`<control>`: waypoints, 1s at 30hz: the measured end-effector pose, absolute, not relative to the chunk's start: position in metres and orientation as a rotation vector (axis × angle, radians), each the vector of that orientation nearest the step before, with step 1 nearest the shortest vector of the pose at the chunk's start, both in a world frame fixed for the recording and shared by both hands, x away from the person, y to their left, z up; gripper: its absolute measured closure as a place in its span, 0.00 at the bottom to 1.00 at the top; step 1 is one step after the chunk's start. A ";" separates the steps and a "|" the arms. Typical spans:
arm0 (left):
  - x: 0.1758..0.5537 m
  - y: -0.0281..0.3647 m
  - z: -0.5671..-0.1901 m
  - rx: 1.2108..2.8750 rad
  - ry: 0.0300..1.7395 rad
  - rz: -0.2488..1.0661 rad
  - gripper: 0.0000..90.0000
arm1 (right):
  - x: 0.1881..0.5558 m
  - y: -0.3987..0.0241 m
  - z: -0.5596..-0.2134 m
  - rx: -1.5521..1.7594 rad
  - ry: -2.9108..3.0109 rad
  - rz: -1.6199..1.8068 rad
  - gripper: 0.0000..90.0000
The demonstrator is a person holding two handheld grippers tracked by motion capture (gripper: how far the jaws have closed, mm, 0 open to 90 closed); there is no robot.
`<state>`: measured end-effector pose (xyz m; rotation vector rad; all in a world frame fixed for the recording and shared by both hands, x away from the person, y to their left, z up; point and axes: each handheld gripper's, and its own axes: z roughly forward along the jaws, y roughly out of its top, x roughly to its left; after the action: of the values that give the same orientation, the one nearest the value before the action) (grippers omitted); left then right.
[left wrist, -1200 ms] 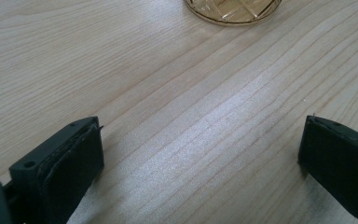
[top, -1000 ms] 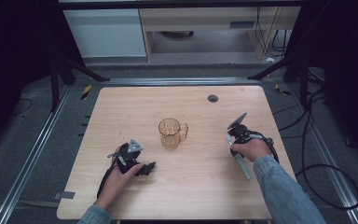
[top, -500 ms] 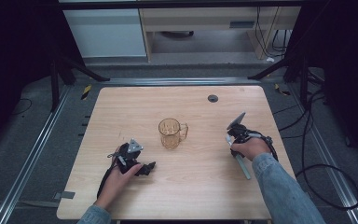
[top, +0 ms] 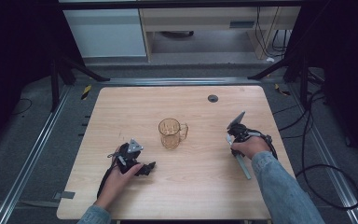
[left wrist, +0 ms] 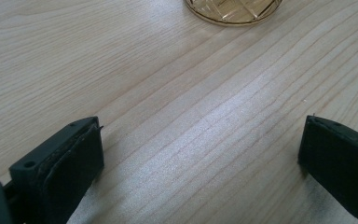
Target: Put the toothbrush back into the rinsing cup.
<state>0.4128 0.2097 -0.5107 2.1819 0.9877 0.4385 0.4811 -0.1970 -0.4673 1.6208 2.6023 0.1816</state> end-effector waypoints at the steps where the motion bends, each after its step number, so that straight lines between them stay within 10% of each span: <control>1: 0.413 0.210 -0.511 2.182 0.987 0.439 0.00 | 0.481 -0.197 -0.467 1.616 2.604 0.177 0.81; 30: 0.413 0.210 -0.511 2.185 0.986 0.438 0.00 | 0.475 -0.198 -0.433 1.607 2.577 0.528 0.88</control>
<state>0.4130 0.2098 -0.5106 2.1851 0.9860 0.4381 0.4755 -0.1981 -0.4327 1.6073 2.5774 0.5282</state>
